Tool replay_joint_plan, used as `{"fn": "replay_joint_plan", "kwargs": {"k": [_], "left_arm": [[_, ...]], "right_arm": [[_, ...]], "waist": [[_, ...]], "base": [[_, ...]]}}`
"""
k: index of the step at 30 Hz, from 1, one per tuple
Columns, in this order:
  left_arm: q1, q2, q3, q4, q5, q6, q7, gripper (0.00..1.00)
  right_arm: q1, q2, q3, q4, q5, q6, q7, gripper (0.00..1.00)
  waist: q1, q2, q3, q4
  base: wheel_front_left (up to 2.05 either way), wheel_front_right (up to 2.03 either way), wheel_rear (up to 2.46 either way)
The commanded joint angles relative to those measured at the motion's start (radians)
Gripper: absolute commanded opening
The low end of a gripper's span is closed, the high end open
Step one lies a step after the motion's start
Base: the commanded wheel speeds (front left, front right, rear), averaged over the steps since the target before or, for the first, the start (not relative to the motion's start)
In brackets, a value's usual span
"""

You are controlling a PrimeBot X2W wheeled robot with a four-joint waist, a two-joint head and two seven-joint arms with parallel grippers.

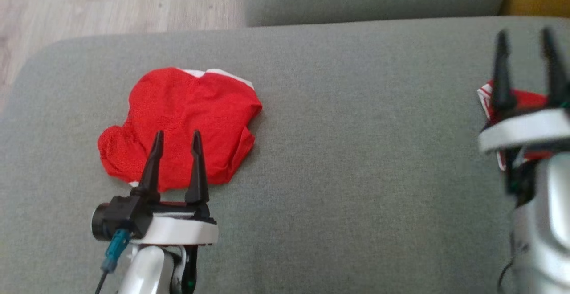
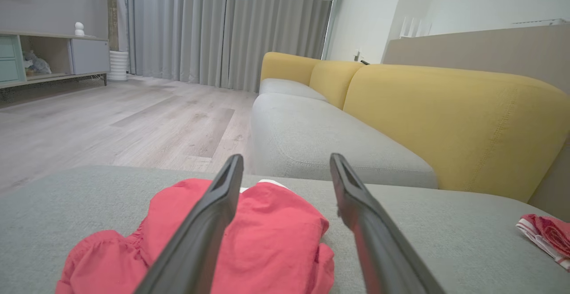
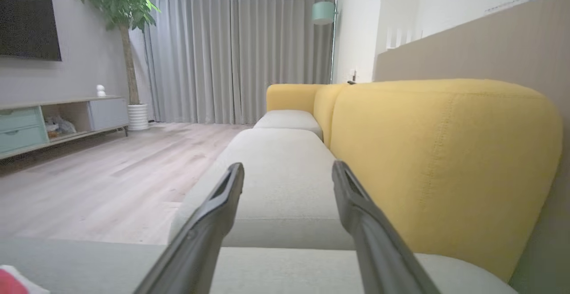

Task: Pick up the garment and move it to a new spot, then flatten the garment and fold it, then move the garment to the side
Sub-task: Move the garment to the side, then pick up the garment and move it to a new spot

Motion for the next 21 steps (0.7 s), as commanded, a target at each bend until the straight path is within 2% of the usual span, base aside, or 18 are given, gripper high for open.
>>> {"fn": "replay_joint_plan", "kwargs": {"k": [1, 7, 14, 21], "left_arm": [[-0.021, 0.002, 0.034, -0.028, 0.008, 0.002, -0.006, 1.0], [0.026, 0.002, 0.028, -0.009, -0.019, -0.002, -0.006, 1.0], [0.072, 0.002, 0.023, 0.006, -0.043, -0.001, -0.006, 1.0], [0.096, 0.002, 0.032, 0.015, -0.043, -0.003, -0.006, 1.0]], "right_arm": [[0.009, 0.007, 0.025, -0.035, 0.008, -0.001, -0.009, 1.0], [0.186, 0.08, 0.082, -0.05, 0.064, -0.001, -0.067, 1.0], [0.328, 0.086, 0.125, -0.04, 0.111, -0.001, -0.119, 1.0], [0.374, 0.087, 0.142, -0.043, 0.133, -0.001, -0.126, 1.0]], "waist": [[0.0002, -0.0001, -0.015, -0.001], [0.0002, -0.0001, -0.062, 0.005], [0.0002, -0.0001, -0.086, 0.008], [0.0002, -0.0001, -0.097, 0.001]], "base": [[0.0, 0.0, 0.0], [0.0, 0.0, 0.0], [0.0, 0.0, 0.0], [0.0, 0.0, 0.0]]}}
